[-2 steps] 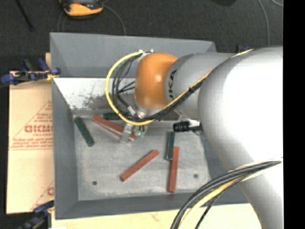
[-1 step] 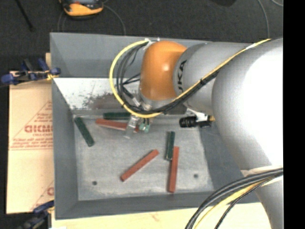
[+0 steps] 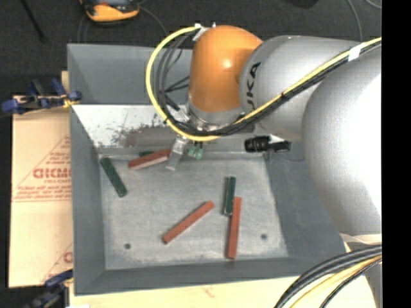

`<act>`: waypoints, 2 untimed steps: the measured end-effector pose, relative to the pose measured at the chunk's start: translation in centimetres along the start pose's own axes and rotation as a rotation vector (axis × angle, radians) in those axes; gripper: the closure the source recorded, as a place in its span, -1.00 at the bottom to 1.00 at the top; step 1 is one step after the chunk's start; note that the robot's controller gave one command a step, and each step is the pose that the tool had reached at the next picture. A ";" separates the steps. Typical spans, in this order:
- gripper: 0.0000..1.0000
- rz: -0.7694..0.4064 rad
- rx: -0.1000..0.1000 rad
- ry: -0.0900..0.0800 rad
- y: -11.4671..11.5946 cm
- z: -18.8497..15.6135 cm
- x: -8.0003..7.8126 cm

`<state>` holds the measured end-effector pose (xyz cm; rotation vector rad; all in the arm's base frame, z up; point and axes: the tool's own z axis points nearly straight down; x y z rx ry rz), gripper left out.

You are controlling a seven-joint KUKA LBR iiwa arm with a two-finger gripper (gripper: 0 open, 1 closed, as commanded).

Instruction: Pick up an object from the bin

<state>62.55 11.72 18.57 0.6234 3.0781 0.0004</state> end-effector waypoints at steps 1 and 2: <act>1.00 0.005 -0.004 -0.003 -1.6 -3.7 -0.2; 1.00 -0.147 0.000 -0.004 -2.3 -6.8 -1.6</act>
Offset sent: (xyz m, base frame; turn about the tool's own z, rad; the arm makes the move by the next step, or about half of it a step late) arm 0.0228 -0.0370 0.1065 -0.4456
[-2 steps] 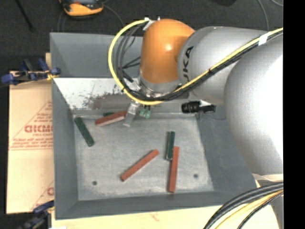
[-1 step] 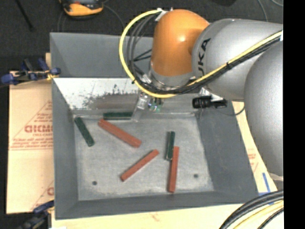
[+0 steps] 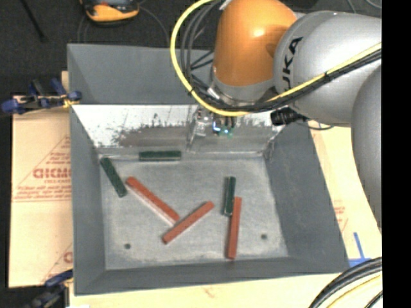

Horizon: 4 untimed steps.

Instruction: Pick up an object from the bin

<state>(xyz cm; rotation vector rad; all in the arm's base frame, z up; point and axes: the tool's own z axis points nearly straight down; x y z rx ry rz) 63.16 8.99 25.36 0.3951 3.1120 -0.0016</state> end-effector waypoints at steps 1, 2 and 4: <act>-1.00 -0.203 -0.001 0.007 -0.4 9.3 7.2; -1.00 -0.202 -0.002 0.002 -0.4 9.1 7.0; -1.00 0.024 -0.004 0.002 -4.7 16.4 7.3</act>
Offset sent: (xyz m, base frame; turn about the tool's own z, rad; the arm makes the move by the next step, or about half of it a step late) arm 0.0000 0.0000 0.0000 0.0000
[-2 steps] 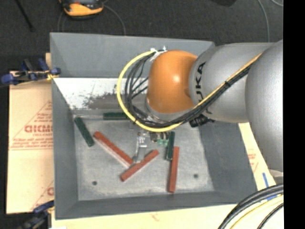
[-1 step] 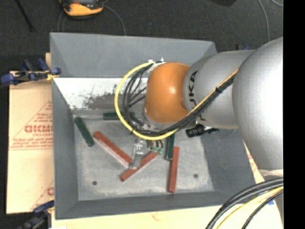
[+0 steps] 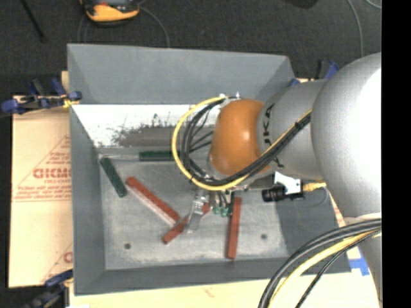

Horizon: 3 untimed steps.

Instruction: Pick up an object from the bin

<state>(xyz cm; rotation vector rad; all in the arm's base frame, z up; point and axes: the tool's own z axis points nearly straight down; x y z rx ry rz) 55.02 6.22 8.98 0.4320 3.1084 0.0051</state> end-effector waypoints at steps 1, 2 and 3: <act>1.00 0.065 0.001 0.001 3.0 1.5 5.5; 1.00 0.066 0.001 0.000 2.9 1.5 5.4; 1.00 0.048 0.003 0.000 2.5 -13.8 5.4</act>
Offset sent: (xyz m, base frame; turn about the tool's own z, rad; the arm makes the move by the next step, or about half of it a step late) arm 0.0000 0.0000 0.0000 0.0000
